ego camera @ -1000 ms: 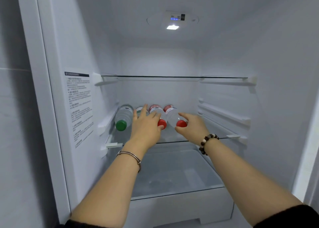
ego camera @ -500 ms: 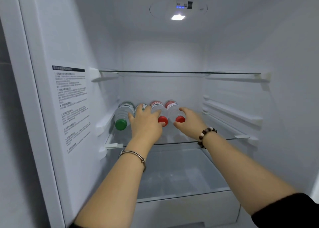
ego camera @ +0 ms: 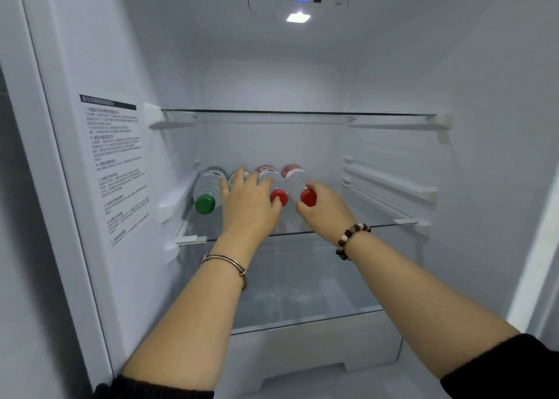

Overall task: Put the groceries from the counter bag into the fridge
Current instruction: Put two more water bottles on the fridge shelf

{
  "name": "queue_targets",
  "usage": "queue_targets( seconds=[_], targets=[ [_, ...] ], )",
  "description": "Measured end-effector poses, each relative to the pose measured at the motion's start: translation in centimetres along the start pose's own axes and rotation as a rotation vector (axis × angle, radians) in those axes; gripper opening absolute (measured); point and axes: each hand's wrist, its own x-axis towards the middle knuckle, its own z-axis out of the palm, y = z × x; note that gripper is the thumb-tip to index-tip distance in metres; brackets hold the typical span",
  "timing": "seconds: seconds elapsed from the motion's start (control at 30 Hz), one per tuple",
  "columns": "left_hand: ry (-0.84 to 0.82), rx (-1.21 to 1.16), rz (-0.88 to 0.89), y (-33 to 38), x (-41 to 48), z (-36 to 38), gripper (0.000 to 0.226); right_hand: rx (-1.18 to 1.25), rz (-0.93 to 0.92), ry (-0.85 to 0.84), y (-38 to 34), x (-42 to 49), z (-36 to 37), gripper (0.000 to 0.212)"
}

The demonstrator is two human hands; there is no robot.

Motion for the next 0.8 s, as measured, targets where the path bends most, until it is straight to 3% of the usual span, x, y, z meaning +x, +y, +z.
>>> queue_targets(
  seconds=[0.17, 0.3, 0.47, 0.8],
  targets=[
    [0.109, -0.153, 0.036, 0.8, -0.6, 0.2, 0.042, 0.061, 0.01, -0.068, 0.2, -1.2, -1.4, 0.052],
    [0.252, -0.289, 0.125, 2.3, -0.9, 0.0, 0.043, -0.023, -0.026, -0.054, 0.8, -2.6, -3.4, 0.058],
    [0.357, -0.486, 0.247, 6.9, -1.3, -0.7, 0.05, -0.235, -0.059, 0.151, 1.5, -5.4, -8.1, 0.056],
    [0.409, -0.91, 0.557, 21.5, -4.7, -3.2, 0.05, -0.643, -0.081, 0.632, 3.5, -15.5, -17.6, 0.047]
  ],
)
